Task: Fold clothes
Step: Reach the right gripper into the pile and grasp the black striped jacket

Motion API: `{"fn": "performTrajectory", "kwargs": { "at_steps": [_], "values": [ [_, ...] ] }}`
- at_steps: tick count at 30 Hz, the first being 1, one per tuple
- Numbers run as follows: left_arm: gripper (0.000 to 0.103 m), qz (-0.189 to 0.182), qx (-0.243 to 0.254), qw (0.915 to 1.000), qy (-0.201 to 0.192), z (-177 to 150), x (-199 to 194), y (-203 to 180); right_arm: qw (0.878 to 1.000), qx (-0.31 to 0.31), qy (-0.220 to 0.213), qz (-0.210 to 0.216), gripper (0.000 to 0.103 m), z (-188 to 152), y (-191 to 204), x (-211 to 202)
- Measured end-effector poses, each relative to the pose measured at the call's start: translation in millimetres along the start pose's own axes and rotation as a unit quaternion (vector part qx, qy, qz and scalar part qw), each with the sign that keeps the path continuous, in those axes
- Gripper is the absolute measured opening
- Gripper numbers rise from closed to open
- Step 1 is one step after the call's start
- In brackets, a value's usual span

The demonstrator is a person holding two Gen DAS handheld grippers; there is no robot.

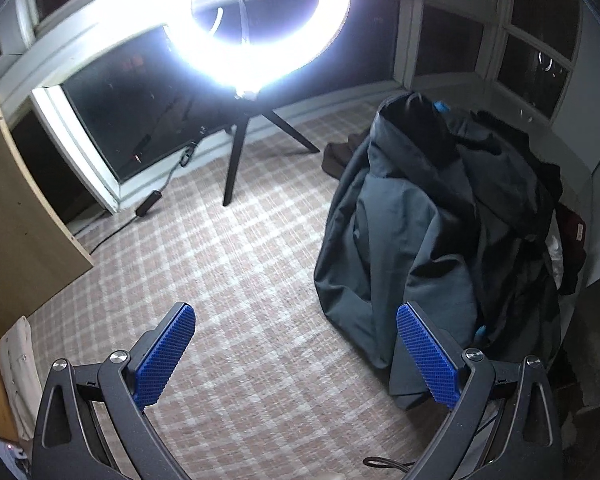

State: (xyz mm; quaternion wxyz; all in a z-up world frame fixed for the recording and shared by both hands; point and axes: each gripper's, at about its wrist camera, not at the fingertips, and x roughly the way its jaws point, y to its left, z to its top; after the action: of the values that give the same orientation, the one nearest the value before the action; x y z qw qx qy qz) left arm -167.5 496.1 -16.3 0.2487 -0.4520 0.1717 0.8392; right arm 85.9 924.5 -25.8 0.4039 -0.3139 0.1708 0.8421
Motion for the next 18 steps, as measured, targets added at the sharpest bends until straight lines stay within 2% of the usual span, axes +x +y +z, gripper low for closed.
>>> {"fn": "performTrajectory", "kwargs": {
  "at_steps": [6,11,18],
  "values": [
    [0.102,0.008,0.013,0.9999,0.008,3,5,-5,0.999,0.006,0.032,0.038,0.103,5,7,40],
    [0.102,0.021,-0.002,0.9997,0.013,2,6,8,0.998,-0.017,0.054,0.024,0.103,12,14,68],
    [0.102,0.022,-0.025,0.9987,0.038,-7,21,21,0.997,-0.019,0.069,0.01,0.103,2,-1,66]
  ]
}}
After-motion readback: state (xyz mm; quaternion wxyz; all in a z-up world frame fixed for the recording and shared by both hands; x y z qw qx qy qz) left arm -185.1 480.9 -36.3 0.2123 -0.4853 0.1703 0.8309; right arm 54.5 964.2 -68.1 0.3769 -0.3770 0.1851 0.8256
